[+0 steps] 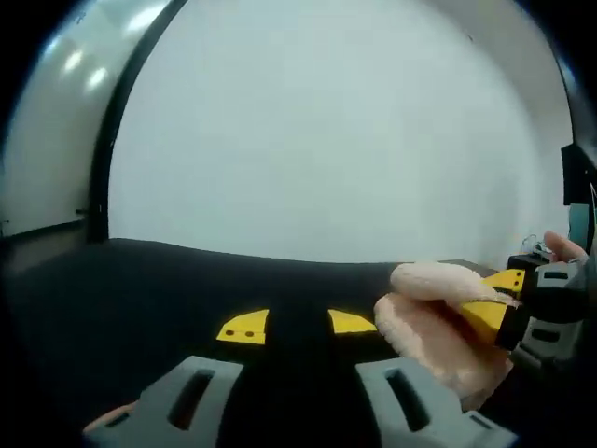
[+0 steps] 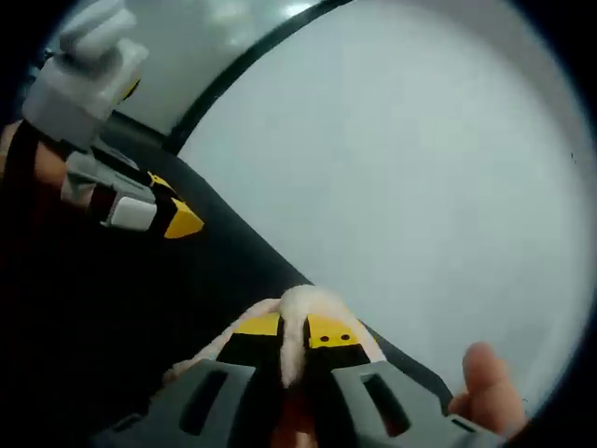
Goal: Fold the towel on the table until its edges align and the towel forms a compact rectangular stack.
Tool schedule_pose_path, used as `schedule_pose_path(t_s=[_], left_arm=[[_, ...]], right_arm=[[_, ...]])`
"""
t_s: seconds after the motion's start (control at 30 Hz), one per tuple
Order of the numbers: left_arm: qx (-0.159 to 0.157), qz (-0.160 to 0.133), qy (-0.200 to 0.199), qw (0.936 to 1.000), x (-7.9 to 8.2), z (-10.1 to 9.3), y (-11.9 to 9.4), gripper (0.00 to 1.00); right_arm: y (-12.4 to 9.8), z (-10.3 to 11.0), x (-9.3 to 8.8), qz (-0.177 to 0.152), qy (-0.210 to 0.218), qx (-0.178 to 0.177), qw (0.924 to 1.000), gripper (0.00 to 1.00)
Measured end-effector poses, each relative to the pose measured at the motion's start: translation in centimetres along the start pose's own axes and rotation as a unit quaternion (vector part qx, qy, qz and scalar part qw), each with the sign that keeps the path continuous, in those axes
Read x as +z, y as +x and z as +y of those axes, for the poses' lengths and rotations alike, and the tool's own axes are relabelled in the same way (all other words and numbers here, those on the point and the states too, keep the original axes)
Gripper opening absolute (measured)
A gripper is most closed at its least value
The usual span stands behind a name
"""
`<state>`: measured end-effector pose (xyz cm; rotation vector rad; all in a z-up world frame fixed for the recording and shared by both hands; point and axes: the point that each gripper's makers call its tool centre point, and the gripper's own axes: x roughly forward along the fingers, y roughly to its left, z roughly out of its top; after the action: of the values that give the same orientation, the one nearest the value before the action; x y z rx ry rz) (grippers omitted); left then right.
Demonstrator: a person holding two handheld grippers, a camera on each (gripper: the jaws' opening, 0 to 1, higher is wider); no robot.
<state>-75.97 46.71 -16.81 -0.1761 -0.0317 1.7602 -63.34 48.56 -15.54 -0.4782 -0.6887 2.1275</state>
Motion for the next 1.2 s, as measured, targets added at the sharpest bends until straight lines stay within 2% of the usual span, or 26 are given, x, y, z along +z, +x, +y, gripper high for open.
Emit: schedule_pose_path(t_s=[0.13,0.2,0.23,0.27,0.3,0.33,0.37,0.4,0.43,0.5,0.57,0.6,0.63,0.67,0.7,0.73,0.77,0.87,0.93,1.0,1.03,1.07,1.1,1.13,1.17,1.2], left_arm=[[0.001,0.005,-0.001,1.0,-0.3,0.4,0.1,0.26],[0.001,0.006,0.0,1.0,-0.3,0.4,0.0,0.26],[0.001,0.006,0.0,1.0,-0.3,0.4,0.0,0.26],[0.001,0.007,0.0,1.0,-0.4,0.5,0.1,0.26],[0.001,0.007,-0.001,1.0,-0.4,0.5,0.1,0.26],[0.001,0.008,-0.002,1.0,-0.4,0.6,0.1,0.26],[0.0,0.01,-0.004,0.9999,-0.5,0.7,0.1,0.26],[0.001,0.01,-0.006,0.9999,-0.5,0.7,0.1,0.26],[0.001,0.008,-0.01,0.9999,-0.4,0.8,0.1,0.26],[0.0,0.007,-0.016,0.9998,-0.4,0.6,-0.1,0.26],[-0.002,0.006,-0.021,0.9998,-0.5,0.2,-0.4,0.26],[-0.003,0.007,-0.021,0.9998,-0.6,0.0,-0.4,0.26],[-0.003,0.008,-0.021,0.9997,-0.6,0.0,-0.4,0.26],[-0.005,0.009,-0.021,0.9997,-0.6,-0.2,-0.4,0.26],[-0.005,0.008,-0.02,0.9997,-0.6,-0.3,-0.4,0.26],[-0.006,0.007,-0.019,0.9998,-0.5,-0.3,-0.1,0.26],[-0.007,0.006,-0.017,0.9998,-0.3,-0.3,0.1,0.26],[-0.009,0.01,-0.009,0.9999,-0.5,-0.4,0.7,0.26],[-0.011,0.015,-0.005,0.9998,-0.8,-0.9,0.4,0.26],[-0.012,0.019,-0.01,0.9997,-1.1,-0.9,0.2,0.26],[-0.012,0.02,-0.014,0.9996,-1.1,-0.7,0.2,0.26],[-0.01,0.019,-0.019,0.9996,-1.0,-0.6,0.3,0.26],[-0.008,0.016,-0.027,0.9995,-0.9,-0.5,0.3,0.25],[-0.008,0.015,-0.032,0.9993,-0.9,-0.4,0.5,0.25],[-0.007,0.016,-0.034,0.9993,-1.0,-0.5,0.7,0.25],[-0.004,0.02,-0.029,0.9994,-1.1,-0.6,0.7,0.25]], right_arm=[[0.0,2.7,-0.7,0.005,-0.003,0.031,0.9995,0.06],[-0.3,3.8,-0.5,0.003,-0.008,0.05,0.9987,0.11],[-1.1,4.7,-0.1,-0.003,0.03,0.078,0.9965,0.17],[-1.9,5.5,0.3,-0.007,0.064,0.107,0.9922,0.31],[-2.9,6.0,0.7,-0.004,0.085,0.127,0.9883,0.39],[-4.1,6.3,1.1,-0.01,0.089,0.146,0.9853,0.43],[-5.7,6.0,1.6,-0.017,0.103,0.16,0.9816,0.41],[-6.9,5.5,2.4,-0.032,0.13,0.177,0.9751,0.37],[-6.8,4.4,3.4,-0.051,0.167,0.177,0.9686,0.34],[-5.8,-0.3,4.3,-0.066,0.219,0.169,0.9587,0.32],[-3.5,-5.6,4.7,-0.099,0.233,0.138,0.9576,0.29],[-2.2,-7.3,4.4,-0.115,0.223,0.132,0.9588,0.28],[-0.8,-7.9,3.0,-0.106,0.221,0.139,0.9595,0.29],[0.2,-7.6,0.6,-0.061,0.219,0.149,0.9625,0.31],[0.7,-6.6,-1.7,-0.017,0.224,0.162,0.9608,0.34],[0.4,-4.9,-2.8,-0.003,0.233,0.185,0.9548,0.35],[-0.1,-3.2,-3.2,-0.011,0.229,0.203,0.9519,0.35],[-0.5,-1.3,-5.1,-0.02,0.135,0.185,0.9732,0.35],[-0.5,-1.6,-4.8,-0.038,0.16,0.18,0.9698,0.35],[-0.9,-2.5,-4.8,-0.02,0.2,0.187,0.9616,0.35],[-0.8,-3.5,-4.1,-0.023,0.217,0.19,0.9573,0.35],[-0.5,-5.1,-3.0,-0.041,0.23,0.182,0.9551,0.35],[0.5,-7.7,-1.6,-0.078,0.231,0.16,0.9566,0.35],[1.2,-9.6,-0.5,-0.102,0.252,0.15,0.9505,0.35],[1.5,-10.5,0.3,-0.107,0.285,0.161,0.9388,0.35],[2.3,-9.8,0.7,-0.094,0.301,0.19,0.9296,0.35]])
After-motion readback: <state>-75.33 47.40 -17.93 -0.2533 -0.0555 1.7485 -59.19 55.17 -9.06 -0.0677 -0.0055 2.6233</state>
